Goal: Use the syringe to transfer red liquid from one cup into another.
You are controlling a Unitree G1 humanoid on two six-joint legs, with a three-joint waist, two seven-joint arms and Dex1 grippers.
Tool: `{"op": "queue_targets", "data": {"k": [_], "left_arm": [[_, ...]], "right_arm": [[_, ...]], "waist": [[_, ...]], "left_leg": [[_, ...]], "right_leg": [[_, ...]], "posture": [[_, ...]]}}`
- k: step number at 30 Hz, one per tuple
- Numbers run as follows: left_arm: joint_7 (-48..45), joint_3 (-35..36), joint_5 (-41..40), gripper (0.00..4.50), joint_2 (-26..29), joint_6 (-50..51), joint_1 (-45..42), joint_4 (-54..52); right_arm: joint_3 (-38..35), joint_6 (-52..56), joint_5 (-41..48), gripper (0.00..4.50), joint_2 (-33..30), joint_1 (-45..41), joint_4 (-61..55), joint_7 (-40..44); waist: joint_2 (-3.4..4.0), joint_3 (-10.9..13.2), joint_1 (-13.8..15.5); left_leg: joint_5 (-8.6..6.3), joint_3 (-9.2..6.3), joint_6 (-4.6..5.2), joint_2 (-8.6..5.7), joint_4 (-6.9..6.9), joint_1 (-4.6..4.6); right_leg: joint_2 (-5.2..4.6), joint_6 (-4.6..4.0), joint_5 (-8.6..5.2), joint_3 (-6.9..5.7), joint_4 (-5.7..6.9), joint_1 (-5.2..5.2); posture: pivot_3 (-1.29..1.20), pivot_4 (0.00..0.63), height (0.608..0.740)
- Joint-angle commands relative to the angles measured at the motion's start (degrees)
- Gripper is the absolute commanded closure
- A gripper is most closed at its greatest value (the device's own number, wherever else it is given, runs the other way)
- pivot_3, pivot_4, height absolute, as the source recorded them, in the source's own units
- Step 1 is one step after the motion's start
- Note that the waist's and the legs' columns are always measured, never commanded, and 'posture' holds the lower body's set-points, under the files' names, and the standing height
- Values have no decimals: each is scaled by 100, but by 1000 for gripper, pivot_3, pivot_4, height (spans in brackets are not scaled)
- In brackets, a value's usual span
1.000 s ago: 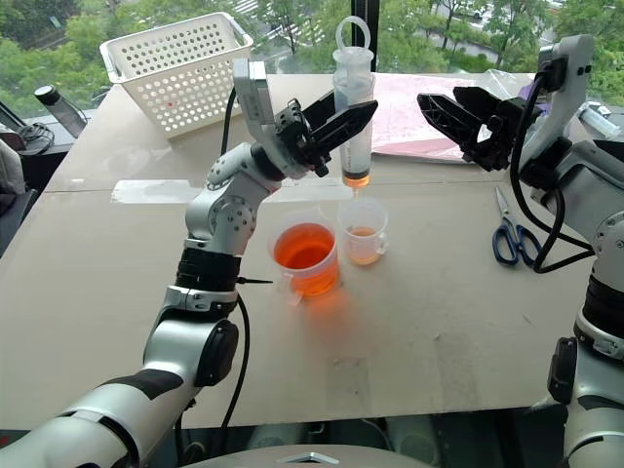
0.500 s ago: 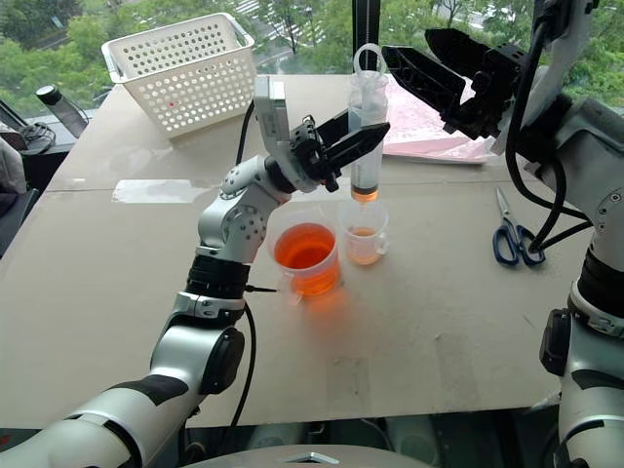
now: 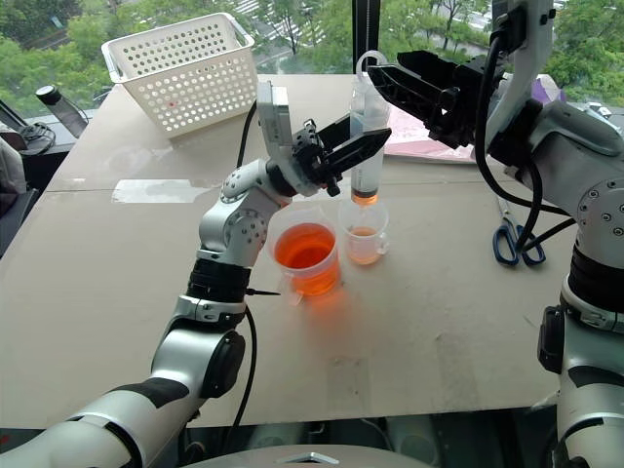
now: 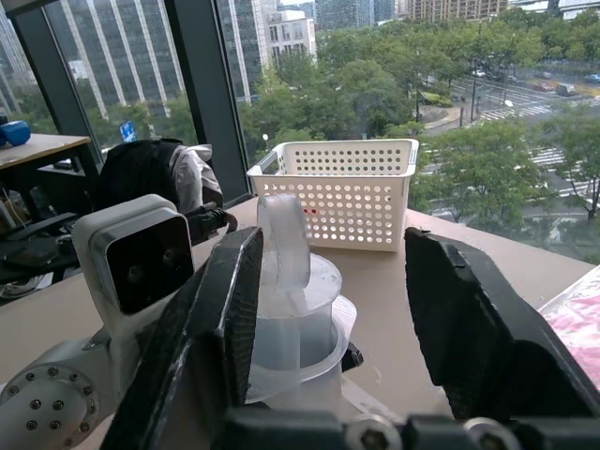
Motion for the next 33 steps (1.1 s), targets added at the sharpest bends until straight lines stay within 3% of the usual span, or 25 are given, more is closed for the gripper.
{"op": "queue_targets", "data": {"k": [1,3,33], "left_arm": [[17,-10,-13,3069,-48,-131,-40,-254],[5,-19,20,3069,-48,-169,-49,-239],[197,200,131,3069,-245,-624,-375,183]], "right_arm": [[-103,47,87,3821,-26,-142,-78,-7],[-102,68,87,4455,-24,-151,-64,-9],[188,966,122,4455,-295,188,-317,-65]], "waist": [[0,0,-1],[0,0,0],[0,0,-1]], "left_leg": [[0,0,0,0,0,0],[0,0,0,0,0,0],[0,0,0,0,1,0]], "right_leg": [[0,0,0,0,0,0],[0,0,0,0,0,0],[0,0,0,0,1,0]], "posture": [[0,150,740],[0,150,740],[0,150,740]]}}
